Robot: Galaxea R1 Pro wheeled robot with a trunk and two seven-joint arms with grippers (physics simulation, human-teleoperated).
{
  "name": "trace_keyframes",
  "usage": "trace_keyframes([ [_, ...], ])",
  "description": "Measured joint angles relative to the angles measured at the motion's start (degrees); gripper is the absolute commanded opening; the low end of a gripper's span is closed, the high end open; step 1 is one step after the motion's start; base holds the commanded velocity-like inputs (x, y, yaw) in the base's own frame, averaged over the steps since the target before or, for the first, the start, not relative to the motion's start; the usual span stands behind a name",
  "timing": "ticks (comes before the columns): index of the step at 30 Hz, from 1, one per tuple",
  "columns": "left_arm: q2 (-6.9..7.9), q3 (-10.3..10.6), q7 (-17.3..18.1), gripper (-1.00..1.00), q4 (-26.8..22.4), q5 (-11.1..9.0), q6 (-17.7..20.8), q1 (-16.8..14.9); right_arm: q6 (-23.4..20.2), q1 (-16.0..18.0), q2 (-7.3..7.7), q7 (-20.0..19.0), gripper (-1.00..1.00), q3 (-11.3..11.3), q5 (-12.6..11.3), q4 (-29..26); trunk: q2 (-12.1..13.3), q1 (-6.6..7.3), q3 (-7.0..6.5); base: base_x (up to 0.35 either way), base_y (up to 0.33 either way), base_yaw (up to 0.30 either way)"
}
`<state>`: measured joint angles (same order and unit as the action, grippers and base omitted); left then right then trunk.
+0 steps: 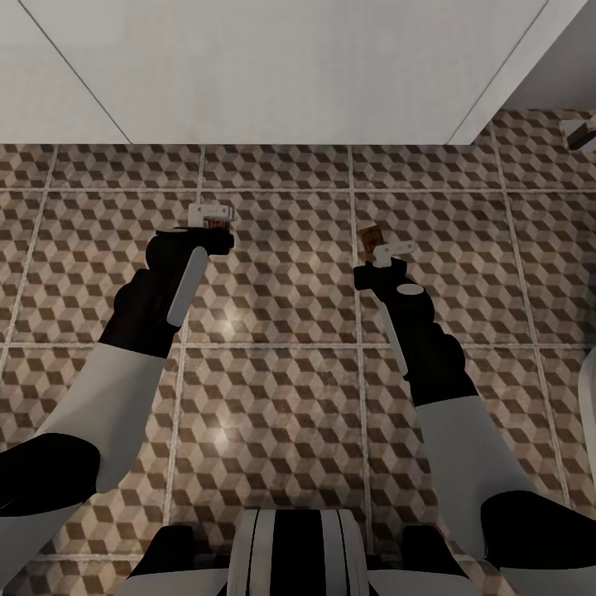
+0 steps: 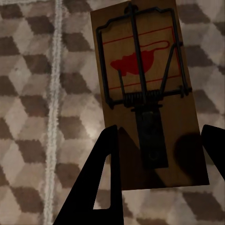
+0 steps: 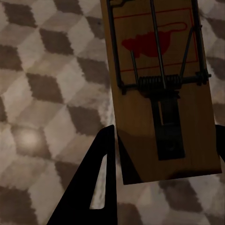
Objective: Take the four mousetraps from the cabinet in the bathroom and place them on the bathroom floor. Make sure all four end up on the same floor surface, and ensure that at least two of them are either under or directly next to the same bathroom sink.
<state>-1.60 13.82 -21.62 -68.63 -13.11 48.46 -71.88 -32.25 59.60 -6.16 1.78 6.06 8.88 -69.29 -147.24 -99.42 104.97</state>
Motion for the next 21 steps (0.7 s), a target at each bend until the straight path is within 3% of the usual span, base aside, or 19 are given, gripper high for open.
trace_keyframes([
  [21, 0.03, 0.0, 0.0, -1.00, -0.1, 0.0, 0.1, 0.0, 0.0, 0.0, 0.05, 0.0, -1.00, -0.1, 0.1, 0.0, 0.0, 0.00, 0.00, 0.000, 0.000, 0.000],
])
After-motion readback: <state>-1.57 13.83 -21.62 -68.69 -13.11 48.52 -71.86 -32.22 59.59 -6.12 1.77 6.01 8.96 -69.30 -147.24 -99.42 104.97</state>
